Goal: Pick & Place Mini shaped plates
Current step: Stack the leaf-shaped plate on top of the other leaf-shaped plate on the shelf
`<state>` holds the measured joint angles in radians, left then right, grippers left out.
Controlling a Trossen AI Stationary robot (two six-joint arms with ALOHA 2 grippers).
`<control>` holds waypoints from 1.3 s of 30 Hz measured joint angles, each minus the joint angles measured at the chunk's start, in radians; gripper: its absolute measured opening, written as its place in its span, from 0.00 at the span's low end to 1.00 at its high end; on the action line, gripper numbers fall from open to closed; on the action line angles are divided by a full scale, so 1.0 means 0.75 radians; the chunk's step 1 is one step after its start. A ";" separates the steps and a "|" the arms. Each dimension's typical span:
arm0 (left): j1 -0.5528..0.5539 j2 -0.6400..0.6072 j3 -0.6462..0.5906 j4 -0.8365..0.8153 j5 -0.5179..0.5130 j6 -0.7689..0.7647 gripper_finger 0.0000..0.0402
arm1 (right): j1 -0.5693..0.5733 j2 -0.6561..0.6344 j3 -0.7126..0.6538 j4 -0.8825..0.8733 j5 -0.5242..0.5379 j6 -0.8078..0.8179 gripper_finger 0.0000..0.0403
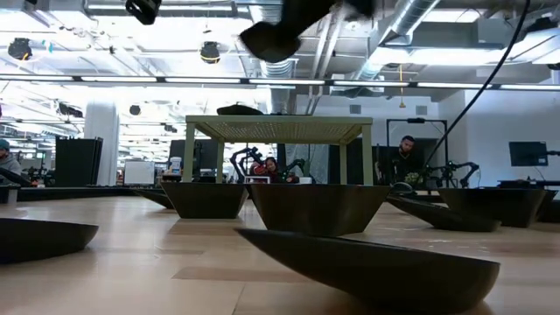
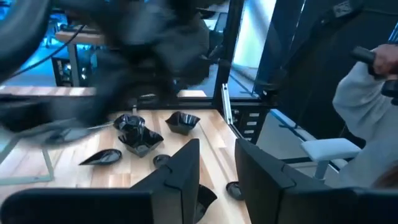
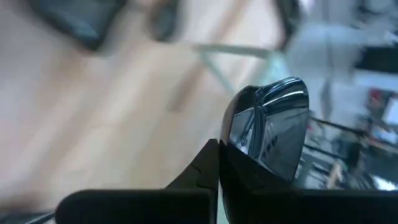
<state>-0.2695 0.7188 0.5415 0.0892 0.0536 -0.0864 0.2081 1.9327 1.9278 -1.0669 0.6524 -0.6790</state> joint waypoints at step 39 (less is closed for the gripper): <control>0.000 0.066 -0.001 -0.003 0.000 -0.071 0.26 | -0.549 0.025 -0.123 0.644 -0.554 -0.409 0.28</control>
<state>-0.2695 0.7685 0.5411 0.0868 0.0536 -0.1394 -0.2039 1.9518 1.8359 -0.5837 0.2372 -0.9855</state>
